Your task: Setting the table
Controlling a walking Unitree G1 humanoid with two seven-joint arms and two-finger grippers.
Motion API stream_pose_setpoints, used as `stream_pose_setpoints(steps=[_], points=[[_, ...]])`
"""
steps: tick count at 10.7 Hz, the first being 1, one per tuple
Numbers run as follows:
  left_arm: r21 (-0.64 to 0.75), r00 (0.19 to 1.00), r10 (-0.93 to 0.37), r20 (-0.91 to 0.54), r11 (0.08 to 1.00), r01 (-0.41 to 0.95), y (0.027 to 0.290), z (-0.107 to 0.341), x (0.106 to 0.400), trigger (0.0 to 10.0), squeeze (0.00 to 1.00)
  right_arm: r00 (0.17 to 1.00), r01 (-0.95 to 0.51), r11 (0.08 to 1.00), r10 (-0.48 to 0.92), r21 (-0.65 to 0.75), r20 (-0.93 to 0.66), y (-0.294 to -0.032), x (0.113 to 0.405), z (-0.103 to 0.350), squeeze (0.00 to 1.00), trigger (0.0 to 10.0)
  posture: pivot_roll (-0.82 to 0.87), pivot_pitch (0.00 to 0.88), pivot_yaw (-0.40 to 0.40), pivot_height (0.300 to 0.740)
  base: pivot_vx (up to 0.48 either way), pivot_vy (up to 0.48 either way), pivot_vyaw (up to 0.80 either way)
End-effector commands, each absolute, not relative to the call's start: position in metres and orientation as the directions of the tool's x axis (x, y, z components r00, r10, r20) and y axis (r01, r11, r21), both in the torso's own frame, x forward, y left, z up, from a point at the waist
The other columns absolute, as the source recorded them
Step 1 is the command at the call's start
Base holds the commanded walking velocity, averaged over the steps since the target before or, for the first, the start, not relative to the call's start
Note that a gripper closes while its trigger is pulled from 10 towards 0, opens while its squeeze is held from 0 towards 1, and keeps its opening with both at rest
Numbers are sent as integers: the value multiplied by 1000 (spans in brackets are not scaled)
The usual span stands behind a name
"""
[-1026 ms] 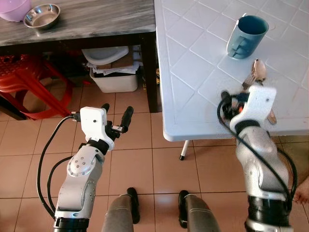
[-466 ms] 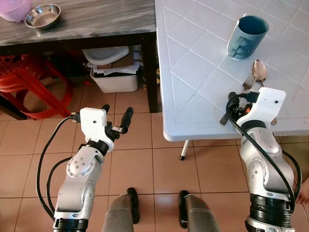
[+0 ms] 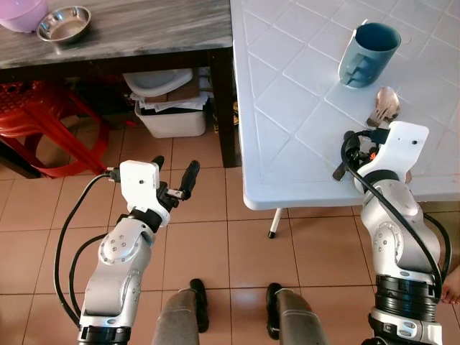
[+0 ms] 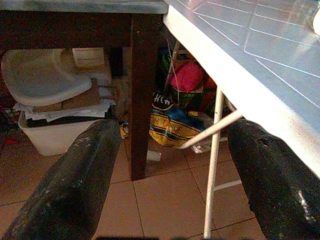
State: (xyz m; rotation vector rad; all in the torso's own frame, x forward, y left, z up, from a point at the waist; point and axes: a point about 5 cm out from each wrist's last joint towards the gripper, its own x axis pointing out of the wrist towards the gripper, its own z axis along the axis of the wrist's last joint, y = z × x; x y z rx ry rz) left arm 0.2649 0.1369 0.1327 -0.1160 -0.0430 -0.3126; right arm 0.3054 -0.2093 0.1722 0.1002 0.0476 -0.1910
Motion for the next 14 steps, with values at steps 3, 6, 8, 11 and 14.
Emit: stream_pose_setpoints(steps=[3, 6, 8, 11, 14], points=[[-103, 953, -300, 38, 948, 302, 140, 130, 261, 10000, 0, 983, 176, 977, -167, 117, -82, -207, 311, 169, 0, 1020, 9, 280, 102, 740, 0, 0, 0], [-105, 953, -300, 35, 948, 302, 139, 129, 260, 10000, 0, 979, 174, 976, -157, 131, -128, -209, 319, 167, 0, 0, 12, 281, 98, 740, 0, 0, 0], [-105, 955, -296, 33, 949, 298, 140, 129, 259, 10000, 0, 977, 171, 976, -150, 134, -151, -215, 324, 167, 0, 0, 14, 284, 96, 740, 0, 0, 0], [-105, 954, -298, 31, 948, 299, 139, 128, 259, 10000, 0, 965, 172, 973, -136, 151, -222, -213, 323, 157, 0, 0, 12, 283, 94, 740, 0, 0, 0], [-107, 952, -306, 31, 946, 307, 138, 128, 259, 10000, 0, 957, 179, 962, -122, 205, -262, -207, 319, 149, 0, 0, 7, 273, 88, 740, 0, 0, 0]])
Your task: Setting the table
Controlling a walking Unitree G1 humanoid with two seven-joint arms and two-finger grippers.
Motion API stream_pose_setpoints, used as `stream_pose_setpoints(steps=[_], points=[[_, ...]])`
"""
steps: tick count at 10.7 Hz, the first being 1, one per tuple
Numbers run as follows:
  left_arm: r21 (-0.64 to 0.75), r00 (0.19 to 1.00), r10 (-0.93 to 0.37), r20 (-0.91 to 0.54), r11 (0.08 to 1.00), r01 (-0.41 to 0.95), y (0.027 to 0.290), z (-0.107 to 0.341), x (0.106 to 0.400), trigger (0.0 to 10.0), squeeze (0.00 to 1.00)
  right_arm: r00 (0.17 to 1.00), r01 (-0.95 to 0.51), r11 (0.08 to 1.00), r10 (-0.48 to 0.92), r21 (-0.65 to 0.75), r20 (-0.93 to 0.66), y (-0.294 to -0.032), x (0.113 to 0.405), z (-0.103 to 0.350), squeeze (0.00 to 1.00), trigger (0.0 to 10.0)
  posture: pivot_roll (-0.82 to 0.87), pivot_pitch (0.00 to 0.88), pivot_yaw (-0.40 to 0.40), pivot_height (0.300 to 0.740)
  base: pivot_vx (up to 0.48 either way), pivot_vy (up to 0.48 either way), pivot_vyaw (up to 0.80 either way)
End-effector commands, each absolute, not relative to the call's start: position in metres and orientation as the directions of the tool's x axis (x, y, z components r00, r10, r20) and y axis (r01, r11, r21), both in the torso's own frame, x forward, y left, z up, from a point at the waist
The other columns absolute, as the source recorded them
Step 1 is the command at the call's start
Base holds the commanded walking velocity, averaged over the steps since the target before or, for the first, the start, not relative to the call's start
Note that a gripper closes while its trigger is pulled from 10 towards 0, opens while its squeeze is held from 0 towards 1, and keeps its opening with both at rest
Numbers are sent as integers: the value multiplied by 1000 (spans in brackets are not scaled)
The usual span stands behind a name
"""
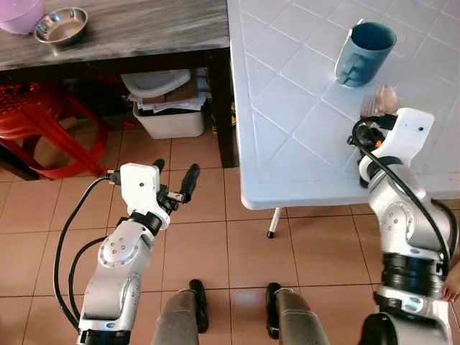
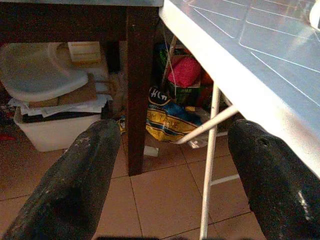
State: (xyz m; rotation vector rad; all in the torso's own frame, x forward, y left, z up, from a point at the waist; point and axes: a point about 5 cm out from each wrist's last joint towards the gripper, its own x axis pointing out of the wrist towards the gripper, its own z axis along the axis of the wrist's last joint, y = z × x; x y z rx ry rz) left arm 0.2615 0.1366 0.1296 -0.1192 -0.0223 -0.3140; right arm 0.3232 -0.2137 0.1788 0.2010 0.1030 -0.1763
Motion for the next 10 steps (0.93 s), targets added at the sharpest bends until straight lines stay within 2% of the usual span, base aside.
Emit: stream_pose_setpoints(steps=[1, 5, 7, 8, 10], points=[[-107, 952, -306, 31, 945, 307, 138, 127, 260, 10000, 0, 957, 165, 962, -102, 220, -271, -200, 318, 146, 0, 0, 7, 268, 84, 740, 0, 0, 0], [-124, 965, -263, 10, 957, 263, 142, 120, 260, 10000, 0, 968, 48, 967, 16, 250, -251, -173, 322, 147, 0, 0, 2, 245, 68, 740, 0, 0, 0], [-91, 972, -233, 7, 968, 233, 145, 117, 263, 10000, 0, 975, -34, 977, 79, 208, -210, -161, 325, 150, 0, 0, -2, 233, 62, 740, 0, 371, 0], [-82, 974, -227, 15, 970, 228, 145, 118, 265, 10000, 0, 982, -69, 988, 91, 138, -163, -158, 325, 154, 0, 0, -4, 229, 59, 740, 0, 480, 0], [-47, 982, -186, 26, 981, 188, 146, 117, 269, 10000, 0, 986, -97, 991, 109, 93, -130, -161, 320, 150, 0, 0, -17, 216, 50, 740, 0, 480, 0]])
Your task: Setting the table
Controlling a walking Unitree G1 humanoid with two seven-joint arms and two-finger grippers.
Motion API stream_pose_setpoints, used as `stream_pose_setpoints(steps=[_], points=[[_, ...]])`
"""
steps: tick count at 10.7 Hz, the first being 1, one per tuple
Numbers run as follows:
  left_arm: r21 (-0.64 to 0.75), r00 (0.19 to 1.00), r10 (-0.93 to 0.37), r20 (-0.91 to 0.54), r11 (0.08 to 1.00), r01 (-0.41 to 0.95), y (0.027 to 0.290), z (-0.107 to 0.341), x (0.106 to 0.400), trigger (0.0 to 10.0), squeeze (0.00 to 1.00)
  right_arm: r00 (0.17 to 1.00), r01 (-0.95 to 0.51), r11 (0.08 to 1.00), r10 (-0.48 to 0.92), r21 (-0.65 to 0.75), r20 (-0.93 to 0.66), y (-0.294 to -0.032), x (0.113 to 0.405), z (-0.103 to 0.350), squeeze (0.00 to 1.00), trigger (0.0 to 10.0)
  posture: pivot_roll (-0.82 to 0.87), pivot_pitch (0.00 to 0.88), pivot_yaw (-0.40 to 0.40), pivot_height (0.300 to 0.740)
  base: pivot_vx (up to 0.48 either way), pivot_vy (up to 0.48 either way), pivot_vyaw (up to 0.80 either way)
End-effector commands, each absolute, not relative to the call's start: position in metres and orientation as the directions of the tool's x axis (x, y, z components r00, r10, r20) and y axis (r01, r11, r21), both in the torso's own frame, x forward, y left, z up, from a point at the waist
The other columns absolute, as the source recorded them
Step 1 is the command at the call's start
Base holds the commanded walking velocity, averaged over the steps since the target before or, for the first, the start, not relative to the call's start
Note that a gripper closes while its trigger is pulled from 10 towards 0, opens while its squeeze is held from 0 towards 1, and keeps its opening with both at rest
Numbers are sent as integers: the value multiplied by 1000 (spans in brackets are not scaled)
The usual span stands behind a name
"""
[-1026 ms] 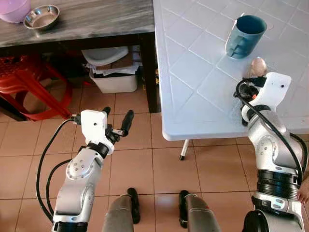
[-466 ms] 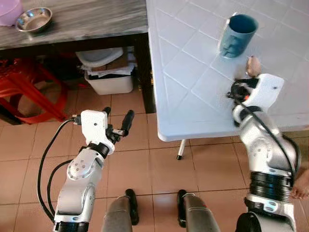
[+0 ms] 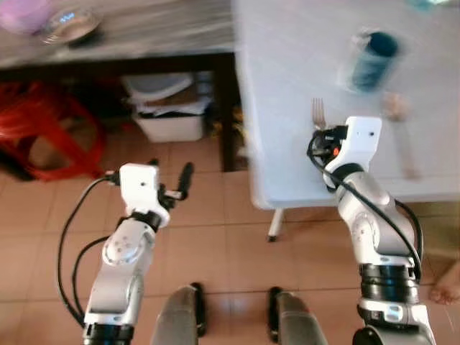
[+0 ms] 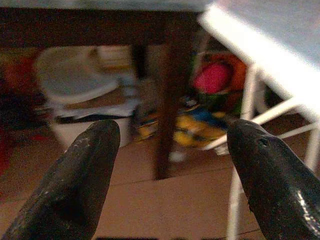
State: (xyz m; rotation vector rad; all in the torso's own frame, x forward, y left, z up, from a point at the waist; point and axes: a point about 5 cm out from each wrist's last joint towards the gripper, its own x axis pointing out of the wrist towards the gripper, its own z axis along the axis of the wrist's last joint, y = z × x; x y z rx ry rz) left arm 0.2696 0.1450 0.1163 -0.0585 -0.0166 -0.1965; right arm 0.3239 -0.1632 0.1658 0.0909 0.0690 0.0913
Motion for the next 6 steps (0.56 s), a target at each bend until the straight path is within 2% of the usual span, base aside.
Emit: stream_pose_setpoints(steps=[1, 3, 5, 6], points=[[-39, 983, -179, 34, 983, 181, 146, 117, 270, 10000, 0, 986, -101, 991, 111, 86, -126, -162, 319, 147, 0, 0, -20, 214, 47, 740, 0, 480, 0], [-6, 985, -160, 61, 987, 160, 146, 118, 272, 10000, 0, 992, -114, 993, 116, 38, -55, -163, 315, 147, 0, 0, -27, 209, 41, 740, 0, 454, 0], [1, 987, -140, 76, 990, 141, 145, 119, 275, 10000, 0, 995, -83, 995, 86, -49, 55, -168, 312, 159, 0, 0, -32, 198, 39, 740, 326, 339, 0], [-6, 988, -130, 83, 991, 131, 145, 121, 279, 10000, 0, 992, -72, 996, 78, -61, 104, -170, 311, 165, 0, 0, -38, 195, 41, 740, 469, 0, 0]])
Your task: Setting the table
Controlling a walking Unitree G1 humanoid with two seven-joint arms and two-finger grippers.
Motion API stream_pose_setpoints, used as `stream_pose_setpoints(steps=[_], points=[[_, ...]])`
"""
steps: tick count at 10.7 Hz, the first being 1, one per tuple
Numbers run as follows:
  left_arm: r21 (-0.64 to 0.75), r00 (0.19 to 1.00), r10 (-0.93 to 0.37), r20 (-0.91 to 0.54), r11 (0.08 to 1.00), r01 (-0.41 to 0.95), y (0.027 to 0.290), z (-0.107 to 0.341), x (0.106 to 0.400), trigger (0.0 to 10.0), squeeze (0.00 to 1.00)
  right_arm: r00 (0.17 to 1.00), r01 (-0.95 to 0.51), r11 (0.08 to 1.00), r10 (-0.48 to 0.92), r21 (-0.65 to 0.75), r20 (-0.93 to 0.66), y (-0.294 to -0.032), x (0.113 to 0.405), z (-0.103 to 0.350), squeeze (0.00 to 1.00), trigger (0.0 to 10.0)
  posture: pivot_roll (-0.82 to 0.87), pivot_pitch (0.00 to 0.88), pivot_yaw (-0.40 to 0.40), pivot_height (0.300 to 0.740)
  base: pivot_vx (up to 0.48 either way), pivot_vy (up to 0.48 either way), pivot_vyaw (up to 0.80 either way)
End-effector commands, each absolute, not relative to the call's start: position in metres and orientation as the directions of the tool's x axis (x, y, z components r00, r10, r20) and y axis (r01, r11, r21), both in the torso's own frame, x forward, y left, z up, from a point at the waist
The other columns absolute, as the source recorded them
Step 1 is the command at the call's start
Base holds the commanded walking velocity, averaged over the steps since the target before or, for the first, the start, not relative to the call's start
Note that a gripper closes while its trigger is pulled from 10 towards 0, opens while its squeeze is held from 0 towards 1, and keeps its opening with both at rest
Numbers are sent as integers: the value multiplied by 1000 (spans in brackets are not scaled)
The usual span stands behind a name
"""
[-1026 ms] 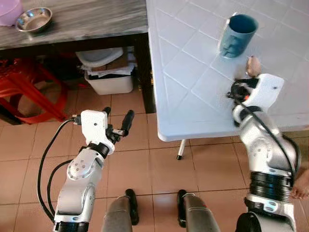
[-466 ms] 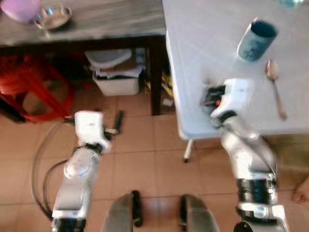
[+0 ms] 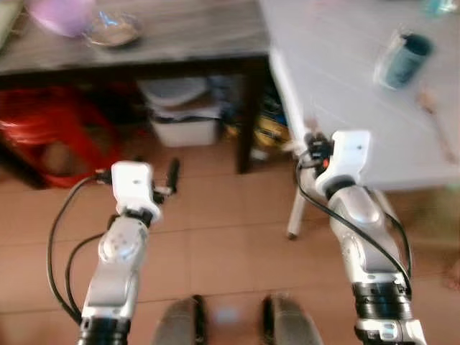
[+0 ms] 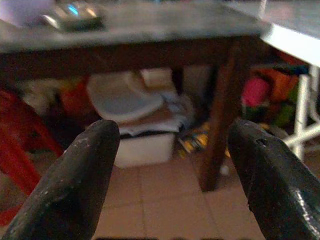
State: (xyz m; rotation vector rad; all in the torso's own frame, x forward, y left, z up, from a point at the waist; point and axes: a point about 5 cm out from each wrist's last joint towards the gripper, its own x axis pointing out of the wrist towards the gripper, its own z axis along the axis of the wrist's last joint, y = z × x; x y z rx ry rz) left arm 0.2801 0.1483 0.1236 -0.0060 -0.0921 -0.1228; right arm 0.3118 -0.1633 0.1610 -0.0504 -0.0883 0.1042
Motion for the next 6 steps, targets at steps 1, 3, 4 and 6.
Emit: stream_pose_setpoints(steps=[1, 3, 4, 6], points=[[-6, 988, -122, 90, 992, 123, 145, 122, 281, 10000, 0, 989, -68, 995, 77, -78, 126, -171, 309, 167, 0, 0, -39, 193, 42, 740, 469, 0, 0], [0, 990, -105, 97, 994, 105, 145, 122, 283, 10000, 0, 988, -65, 994, 77, -92, 134, -171, 303, 164, 0, 0, -42, 187, 43, 740, 471, 0, 0], [3, 990, -104, 99, 995, 104, 145, 122, 284, 10000, 0, 985, -75, 993, 88, -94, 148, -167, 302, 167, 0, 0, -44, 184, 45, 740, 480, 0, 0], [-2, 988, -112, 107, 994, 112, 143, 124, 287, 10000, 0, 981, -85, 991, 101, -99, 164, -164, 302, 168, 0, 0, -42, 178, 49, 740, 480, 0, 0]])
